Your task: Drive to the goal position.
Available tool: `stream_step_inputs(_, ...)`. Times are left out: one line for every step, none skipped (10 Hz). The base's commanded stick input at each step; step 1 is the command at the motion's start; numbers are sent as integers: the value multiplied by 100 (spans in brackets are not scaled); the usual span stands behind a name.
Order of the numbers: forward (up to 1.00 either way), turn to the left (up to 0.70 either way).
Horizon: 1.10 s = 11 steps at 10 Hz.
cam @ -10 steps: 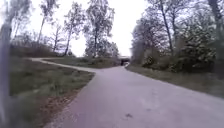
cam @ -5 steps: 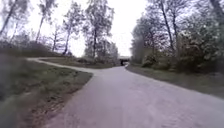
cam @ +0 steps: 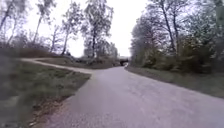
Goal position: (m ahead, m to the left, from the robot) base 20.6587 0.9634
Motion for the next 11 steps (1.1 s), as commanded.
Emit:
stream_step_inputs(100, 0)
stream_step_inputs(100, 0)
stream_step_inputs(100, 0)
stream_step_inputs(100, 0)
stream_step_inputs(100, 0)
stream_step_inputs(100, 0)
stream_step_inputs(100, 0)
stream_step_inputs(100, 0)
stream_step_inputs(100, 0)
stream_step_inputs(100, 0)
stream_step_inputs(100, 0)
